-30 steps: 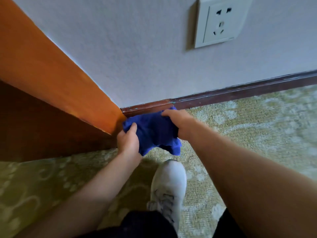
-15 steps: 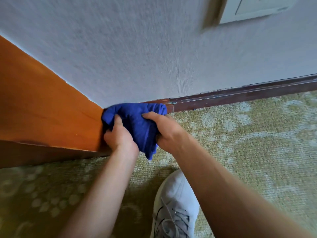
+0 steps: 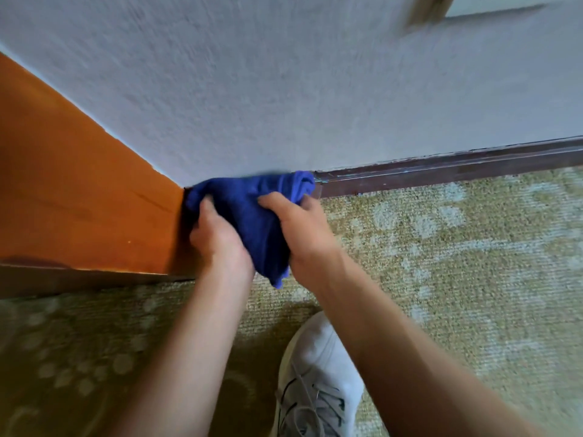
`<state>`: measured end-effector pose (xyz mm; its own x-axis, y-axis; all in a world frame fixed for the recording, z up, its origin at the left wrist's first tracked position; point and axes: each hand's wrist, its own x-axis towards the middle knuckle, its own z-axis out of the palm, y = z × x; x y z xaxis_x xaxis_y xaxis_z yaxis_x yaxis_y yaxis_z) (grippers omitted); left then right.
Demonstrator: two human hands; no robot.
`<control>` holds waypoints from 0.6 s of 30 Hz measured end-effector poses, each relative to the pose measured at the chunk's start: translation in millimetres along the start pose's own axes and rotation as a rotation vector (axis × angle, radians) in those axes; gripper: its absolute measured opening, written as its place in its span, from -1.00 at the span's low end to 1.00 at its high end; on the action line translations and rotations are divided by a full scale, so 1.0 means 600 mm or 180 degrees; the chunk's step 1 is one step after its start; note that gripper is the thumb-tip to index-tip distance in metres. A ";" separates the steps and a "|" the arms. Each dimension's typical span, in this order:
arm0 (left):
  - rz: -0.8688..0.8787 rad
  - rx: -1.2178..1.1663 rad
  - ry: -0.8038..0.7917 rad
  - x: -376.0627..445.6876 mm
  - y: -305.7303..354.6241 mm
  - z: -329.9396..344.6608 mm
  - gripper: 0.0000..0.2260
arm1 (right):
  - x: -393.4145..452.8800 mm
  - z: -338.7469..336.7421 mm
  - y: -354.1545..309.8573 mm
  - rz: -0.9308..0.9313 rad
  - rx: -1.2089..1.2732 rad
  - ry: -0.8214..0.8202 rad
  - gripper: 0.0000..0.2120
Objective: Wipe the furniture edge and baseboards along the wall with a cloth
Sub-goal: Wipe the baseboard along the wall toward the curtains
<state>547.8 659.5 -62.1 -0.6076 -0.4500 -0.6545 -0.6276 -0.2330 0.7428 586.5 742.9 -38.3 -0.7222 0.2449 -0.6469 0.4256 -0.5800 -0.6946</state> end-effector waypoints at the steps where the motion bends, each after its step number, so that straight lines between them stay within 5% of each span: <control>1: -0.0037 0.0058 -0.0088 0.000 -0.002 -0.002 -0.56 | 0.000 0.001 -0.002 0.0016 -0.0037 0.0060 -0.85; 8: -0.0429 -0.0284 -0.0724 -0.069 -0.035 0.073 -0.73 | 0.001 -0.098 -0.027 -0.0016 0.0827 0.1148 -0.81; 11: -0.0332 -0.0181 -0.0589 -0.047 -0.017 0.047 -0.86 | 0.007 -0.063 -0.021 -0.0052 0.0588 0.0949 -0.93; 15: -0.0129 -0.0163 -0.0196 -0.008 0.005 0.011 -0.69 | 0.007 -0.003 0.001 0.0049 -0.0038 0.0247 -0.94; 18: -0.0134 -0.0023 -0.0237 -0.023 -0.013 0.030 -0.65 | 0.011 -0.031 -0.014 0.0022 0.0025 0.0455 -0.97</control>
<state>552.3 683.0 -61.3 -0.6154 -0.3745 -0.6936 -0.6500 -0.2567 0.7153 588.3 763.8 -42.1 -0.6338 0.3488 -0.6904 0.4257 -0.5880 -0.6878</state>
